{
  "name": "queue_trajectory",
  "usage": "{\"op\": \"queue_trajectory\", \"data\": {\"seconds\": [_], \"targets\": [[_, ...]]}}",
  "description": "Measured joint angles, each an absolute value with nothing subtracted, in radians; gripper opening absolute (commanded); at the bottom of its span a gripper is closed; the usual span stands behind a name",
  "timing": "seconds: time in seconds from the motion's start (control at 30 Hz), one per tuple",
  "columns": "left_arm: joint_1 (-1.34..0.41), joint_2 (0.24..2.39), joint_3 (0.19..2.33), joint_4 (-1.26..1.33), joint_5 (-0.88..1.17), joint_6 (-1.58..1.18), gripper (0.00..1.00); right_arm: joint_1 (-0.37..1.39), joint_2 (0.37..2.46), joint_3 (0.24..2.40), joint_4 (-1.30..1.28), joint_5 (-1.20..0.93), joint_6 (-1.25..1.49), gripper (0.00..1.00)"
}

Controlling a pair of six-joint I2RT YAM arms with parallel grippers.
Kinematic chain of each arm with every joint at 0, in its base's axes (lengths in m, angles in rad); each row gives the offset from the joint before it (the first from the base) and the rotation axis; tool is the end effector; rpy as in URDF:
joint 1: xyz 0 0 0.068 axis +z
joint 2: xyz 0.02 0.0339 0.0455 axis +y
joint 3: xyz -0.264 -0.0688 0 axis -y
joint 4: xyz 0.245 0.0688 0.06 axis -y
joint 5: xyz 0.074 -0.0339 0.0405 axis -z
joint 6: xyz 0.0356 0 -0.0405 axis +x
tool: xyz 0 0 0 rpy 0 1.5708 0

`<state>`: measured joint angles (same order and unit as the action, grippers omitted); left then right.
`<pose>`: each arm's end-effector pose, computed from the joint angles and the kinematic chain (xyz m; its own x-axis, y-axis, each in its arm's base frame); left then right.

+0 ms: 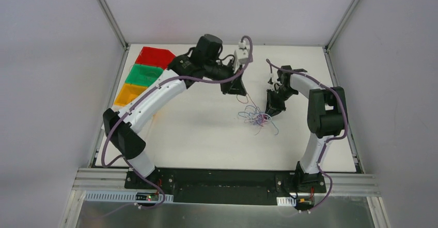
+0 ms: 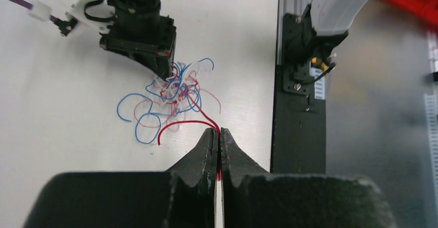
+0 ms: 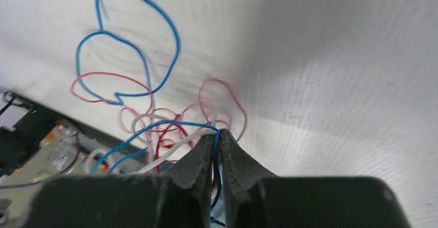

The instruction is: Untangle the cables

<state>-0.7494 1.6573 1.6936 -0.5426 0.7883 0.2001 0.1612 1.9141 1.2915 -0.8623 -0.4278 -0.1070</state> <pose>0.2552 -0.2720 0.3973 -0.1622 0.3424 -0.9254 0.9862 0.0262 -0.1632 0.3451 0.0711 0.1620 -0.9584 -0.2543 -0.1294 -0.2852 0.8702 0.4018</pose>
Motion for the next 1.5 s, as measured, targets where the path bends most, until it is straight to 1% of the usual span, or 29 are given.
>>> {"op": "queue_trajectory", "data": {"seconds": [0.07,0.13,0.17,0.27,0.4,0.53,0.67,0.9,1.13,1.17,1.23,1.27,1.3,1.4,1.43,1.5], "targets": [[-0.707,1.655,1.762,-0.564,0.827,0.153,0.0,0.161,1.914,1.301,-0.854,-0.403,-0.11,0.16],[-0.658,1.655,1.845,-0.576,0.863,0.092,0.0,0.155,1.921,1.301,-0.845,-0.379,-0.114,0.25],[-0.638,1.656,1.885,-0.582,0.875,0.067,0.0,0.153,1.923,1.301,-0.844,-0.365,-0.116,0.27],[-0.564,1.662,2.045,-0.584,0.913,-0.015,0.0,0.141,1.928,1.301,-0.842,-0.344,-0.122,0.27],[-0.466,1.707,2.305,-0.585,0.945,-0.137,0.0,0.12,1.928,1.302,-0.844,-0.347,-0.124,0.23],[-0.39,1.765,2.489,-0.551,0.974,-0.295,0.0,0.109,1.928,1.302,-0.851,-0.357,-0.129,0.23],[-0.302,1.799,2.535,-0.446,0.982,-0.452,0.0,0.105,1.932,1.303,-0.853,-0.349,-0.14,0.27],[-0.153,1.805,2.564,-0.305,0.957,-0.596,0.0,0.067,1.954,1.302,-0.867,-0.312,-0.16,0.28],[0.007,1.797,2.565,-0.285,0.965,-0.689,0.0,0.057,1.954,1.296,-0.87,-0.338,-0.162,0.28],[0.029,1.797,2.565,-0.287,0.965,-0.699,0.0,0.057,1.954,1.296,-0.87,-0.345,-0.162,0.29],[0.079,1.797,2.565,-0.285,0.965,-0.722,0.0,0.057,1.954,1.296,-0.87,-0.354,-0.162,0.37],[0.102,1.795,2.565,-0.281,0.963,-0.73,0.0,0.057,1.954,1.296,-0.87,-0.355,-0.162,0.39],[0.126,1.792,2.565,-0.272,0.958,-0.741,0.0,0.056,1.954,1.296,-0.87,-0.355,-0.162,0.35],[0.181,1.776,2.565,-0.256,0.935,-0.753,0.0,0.049,1.954,1.295,-0.869,-0.354,-0.165,0.08],[0.196,1.768,2.565,-0.238,0.912,-0.752,0.0,0.045,1.954,1.293,-0.869,-0.332,-0.175,0.0],[0.232,1.736,2.548,-0.186,0.87,-0.752,0.0,0.028,1.954,1.287,-0.877,-0.312,-0.187,0.0]]}}
